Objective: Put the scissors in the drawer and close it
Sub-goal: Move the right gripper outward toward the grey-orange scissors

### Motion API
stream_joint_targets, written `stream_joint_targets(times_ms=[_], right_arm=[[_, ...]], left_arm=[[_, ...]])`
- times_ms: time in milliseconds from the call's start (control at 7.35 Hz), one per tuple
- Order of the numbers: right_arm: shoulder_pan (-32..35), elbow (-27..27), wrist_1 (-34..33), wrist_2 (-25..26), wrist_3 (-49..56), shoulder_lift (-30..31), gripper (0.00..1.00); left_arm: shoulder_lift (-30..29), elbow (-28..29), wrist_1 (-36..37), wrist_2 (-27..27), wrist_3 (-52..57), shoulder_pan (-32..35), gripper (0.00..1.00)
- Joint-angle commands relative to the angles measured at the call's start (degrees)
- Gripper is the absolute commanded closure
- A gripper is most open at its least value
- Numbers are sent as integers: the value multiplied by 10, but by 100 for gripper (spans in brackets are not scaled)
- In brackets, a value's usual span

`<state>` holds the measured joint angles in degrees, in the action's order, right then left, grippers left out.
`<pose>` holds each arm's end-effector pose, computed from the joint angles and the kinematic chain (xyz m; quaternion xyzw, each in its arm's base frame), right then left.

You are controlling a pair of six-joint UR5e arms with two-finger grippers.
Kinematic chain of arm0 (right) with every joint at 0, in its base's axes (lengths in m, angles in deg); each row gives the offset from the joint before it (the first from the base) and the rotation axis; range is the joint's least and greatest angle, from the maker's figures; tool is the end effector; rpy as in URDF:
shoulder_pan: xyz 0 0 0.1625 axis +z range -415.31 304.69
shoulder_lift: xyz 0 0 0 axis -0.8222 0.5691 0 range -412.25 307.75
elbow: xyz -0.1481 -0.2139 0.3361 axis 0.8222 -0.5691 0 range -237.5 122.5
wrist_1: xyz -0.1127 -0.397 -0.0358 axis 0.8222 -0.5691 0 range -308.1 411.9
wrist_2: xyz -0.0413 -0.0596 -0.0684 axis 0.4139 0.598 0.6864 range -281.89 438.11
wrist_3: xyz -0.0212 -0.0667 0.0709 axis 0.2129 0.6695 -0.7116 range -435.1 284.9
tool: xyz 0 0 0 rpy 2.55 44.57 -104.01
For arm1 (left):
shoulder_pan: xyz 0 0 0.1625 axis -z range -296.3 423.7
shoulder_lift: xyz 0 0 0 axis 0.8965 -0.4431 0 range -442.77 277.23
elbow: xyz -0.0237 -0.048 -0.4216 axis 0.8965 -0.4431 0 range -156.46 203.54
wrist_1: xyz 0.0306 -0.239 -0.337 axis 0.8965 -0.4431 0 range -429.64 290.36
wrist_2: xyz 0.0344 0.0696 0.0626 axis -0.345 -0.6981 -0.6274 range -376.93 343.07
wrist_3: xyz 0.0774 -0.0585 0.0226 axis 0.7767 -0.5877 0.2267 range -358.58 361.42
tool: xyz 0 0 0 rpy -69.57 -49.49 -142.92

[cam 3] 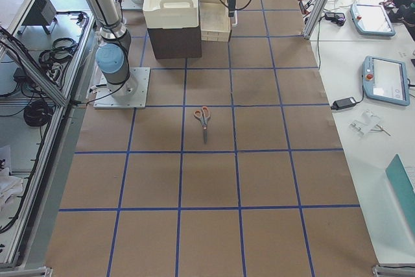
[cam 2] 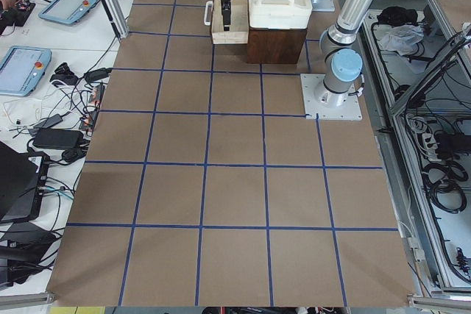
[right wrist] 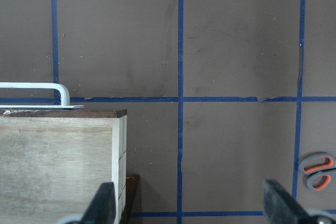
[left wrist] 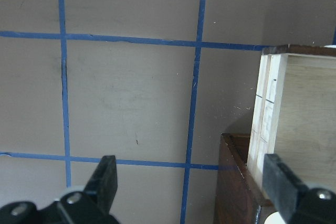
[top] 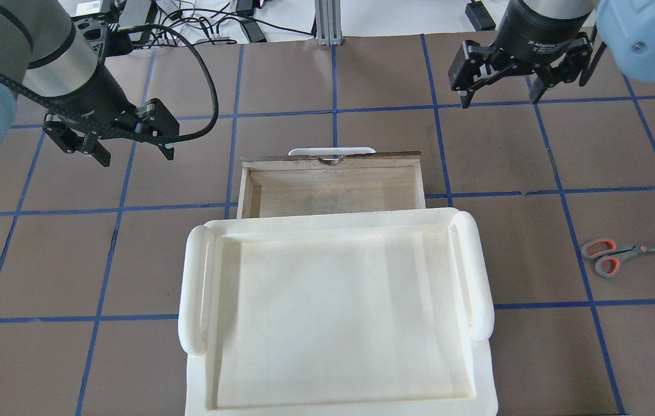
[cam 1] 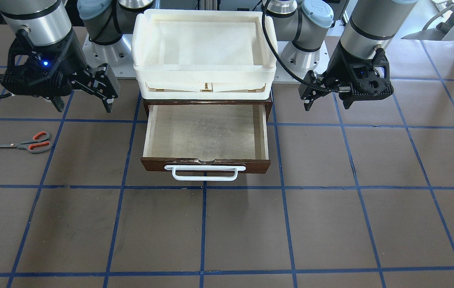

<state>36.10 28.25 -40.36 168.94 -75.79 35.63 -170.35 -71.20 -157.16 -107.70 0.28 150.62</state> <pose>0.1444 -0.5112 0.5103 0.0060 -0.9992 0.0385 0.0065 -0.1063 -0.4805 0.4719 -0.0368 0.9993 -0.0012 0.0068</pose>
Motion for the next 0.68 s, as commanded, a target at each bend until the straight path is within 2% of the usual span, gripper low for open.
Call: stream_joint_targets(times_ms=[0,272,544], right_arm=[[0,0,1,1,1,0,0],[0,1,1,-7,6,-2,0],[-6,2,4,-7,101,-4,0]], left_arm=[[0,0,0,-1,0,0,0],[0,-1,0,-1,0,0,0],[0,-1,0,-1,0,0,0]])
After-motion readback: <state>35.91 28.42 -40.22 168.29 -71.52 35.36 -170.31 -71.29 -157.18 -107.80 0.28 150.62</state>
